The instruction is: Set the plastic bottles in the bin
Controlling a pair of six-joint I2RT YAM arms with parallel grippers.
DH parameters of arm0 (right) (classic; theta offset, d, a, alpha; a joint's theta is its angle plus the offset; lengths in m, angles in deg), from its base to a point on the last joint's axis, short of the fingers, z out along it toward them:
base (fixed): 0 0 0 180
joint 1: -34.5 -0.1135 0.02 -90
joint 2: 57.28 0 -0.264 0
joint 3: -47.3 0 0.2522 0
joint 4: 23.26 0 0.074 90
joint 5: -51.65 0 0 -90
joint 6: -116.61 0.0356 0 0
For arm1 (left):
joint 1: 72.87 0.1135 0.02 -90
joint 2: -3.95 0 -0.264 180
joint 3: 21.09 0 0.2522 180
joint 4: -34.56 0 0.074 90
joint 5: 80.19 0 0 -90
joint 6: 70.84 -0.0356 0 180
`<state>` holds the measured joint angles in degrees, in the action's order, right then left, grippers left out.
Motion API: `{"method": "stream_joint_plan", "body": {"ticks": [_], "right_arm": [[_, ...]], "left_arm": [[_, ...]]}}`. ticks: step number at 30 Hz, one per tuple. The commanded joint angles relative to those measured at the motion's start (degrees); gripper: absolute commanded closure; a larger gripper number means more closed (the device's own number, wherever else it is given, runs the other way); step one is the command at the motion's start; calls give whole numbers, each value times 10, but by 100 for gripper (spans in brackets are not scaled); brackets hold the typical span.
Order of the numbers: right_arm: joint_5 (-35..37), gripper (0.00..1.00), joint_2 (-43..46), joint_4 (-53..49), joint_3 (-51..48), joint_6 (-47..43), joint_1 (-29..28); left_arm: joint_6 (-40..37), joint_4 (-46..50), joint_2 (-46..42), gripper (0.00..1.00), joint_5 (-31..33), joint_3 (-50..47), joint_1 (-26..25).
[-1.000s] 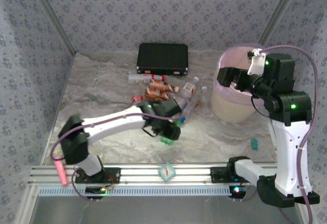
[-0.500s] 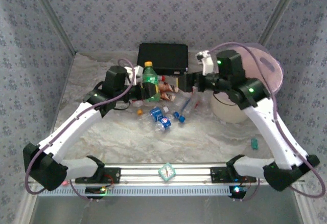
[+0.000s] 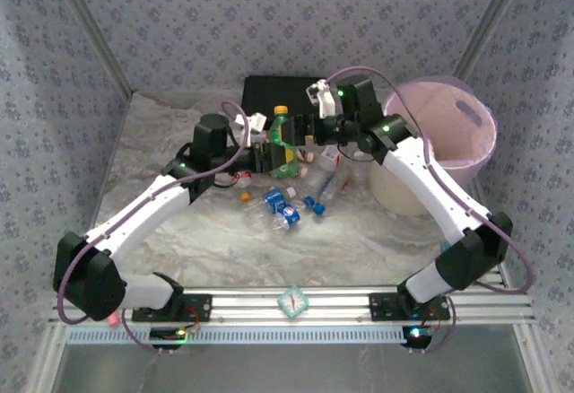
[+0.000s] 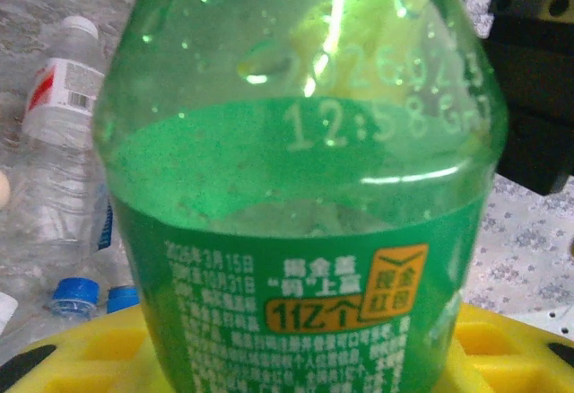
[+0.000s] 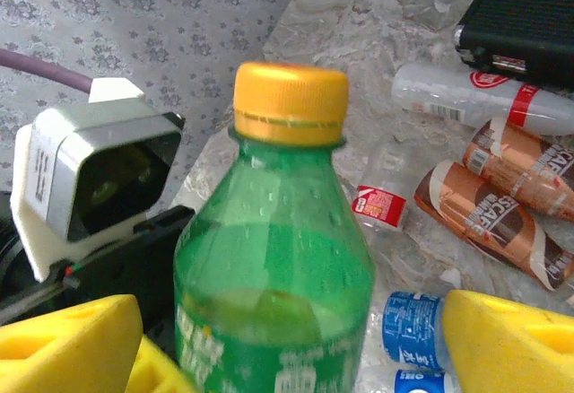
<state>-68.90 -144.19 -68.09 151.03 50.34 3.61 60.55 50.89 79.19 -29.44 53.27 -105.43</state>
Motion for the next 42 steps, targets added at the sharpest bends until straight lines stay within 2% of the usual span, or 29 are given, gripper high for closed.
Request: {"method": "stream_joint_plan", "body": {"ticks": [1, 9, 13, 18, 24, 26, 28, 31, 34, 35, 39, 42], "right_arm": [[-33, 11, -21, 17, 44, 16, 0], [-40, 18, -45, 2, 65, 40, 7], [-49, 18, -46, 6, 56, 51, 9], [-50, 24, -41, 7, 56, 56, 8], [-27, 43, -33, 7, 49, 57, 16], [-23, 51, -34, 8, 55, 58, 19], [-16, 54, -35, 10, 64, 58, 21], [-6, 55, -36, 13, 79, 57, 30], [0, 61, -38, 14, 95, 56, 44], [11, 62, -39, 7, 105, 51, 49], [72, 65, -34, -31, 155, 21, 70], [158, 69, -16, -81, 186, -20, 96]], "left_arm": [[-18, -35, 9, 100, -31, 26, -9], [-34, -40, 6, 100, -10, 43, -13], [-34, -45, 6, 100, 2, 48, -13], [-35, -47, 5, 100, 32, 54, -14], [-27, -63, 9, 89, 56, 57, -15], [-28, -60, 14, 81, 58, 62, -15], [-29, -57, 16, 67, 59, 65, -16], [-33, -50, 15, 35, 65, 64, -16], [-47, -49, 7, 5, 65, 55, -16], [-54, -42, 3, 0, 64, 53, -16], [-89, 9, -15, 0, 64, 49, -15], [-119, 72, -28, 0, 68, 50, -16]]}}
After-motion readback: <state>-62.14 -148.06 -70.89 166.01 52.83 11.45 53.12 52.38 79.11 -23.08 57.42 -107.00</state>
